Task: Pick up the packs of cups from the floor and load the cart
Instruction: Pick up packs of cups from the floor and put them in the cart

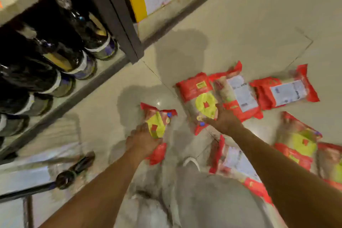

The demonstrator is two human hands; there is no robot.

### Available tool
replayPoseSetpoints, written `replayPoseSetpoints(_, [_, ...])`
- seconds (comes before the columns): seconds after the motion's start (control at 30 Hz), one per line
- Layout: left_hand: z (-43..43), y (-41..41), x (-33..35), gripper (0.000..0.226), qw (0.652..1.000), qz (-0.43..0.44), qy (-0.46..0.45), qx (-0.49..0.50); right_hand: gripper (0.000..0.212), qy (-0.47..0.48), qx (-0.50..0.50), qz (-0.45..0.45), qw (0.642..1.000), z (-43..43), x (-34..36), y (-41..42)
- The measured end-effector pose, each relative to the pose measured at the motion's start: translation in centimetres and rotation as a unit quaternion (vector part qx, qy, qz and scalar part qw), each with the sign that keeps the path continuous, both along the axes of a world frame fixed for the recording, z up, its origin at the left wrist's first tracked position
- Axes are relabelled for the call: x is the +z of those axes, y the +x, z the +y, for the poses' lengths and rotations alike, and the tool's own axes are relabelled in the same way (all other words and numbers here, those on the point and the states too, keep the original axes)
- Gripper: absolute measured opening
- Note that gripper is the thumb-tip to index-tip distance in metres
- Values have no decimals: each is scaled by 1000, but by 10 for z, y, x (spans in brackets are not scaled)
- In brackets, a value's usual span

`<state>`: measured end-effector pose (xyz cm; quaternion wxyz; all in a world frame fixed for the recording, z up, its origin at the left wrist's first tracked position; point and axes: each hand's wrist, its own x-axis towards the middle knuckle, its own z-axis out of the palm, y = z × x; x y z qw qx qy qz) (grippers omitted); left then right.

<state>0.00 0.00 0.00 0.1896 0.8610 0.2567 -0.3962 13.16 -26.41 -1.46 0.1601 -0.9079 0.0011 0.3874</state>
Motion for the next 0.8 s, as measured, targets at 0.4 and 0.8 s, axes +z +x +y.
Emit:
replayPoseSetpoints(0.4, [60,15,-173,102,941,13,-169,293,73,136,-191,54,971,-20,-175,76])
replayPoseSetpoints(0.8, [57,21,18,84,901,-120,-81,409,66,167,-216,-39,961,19,13,38])
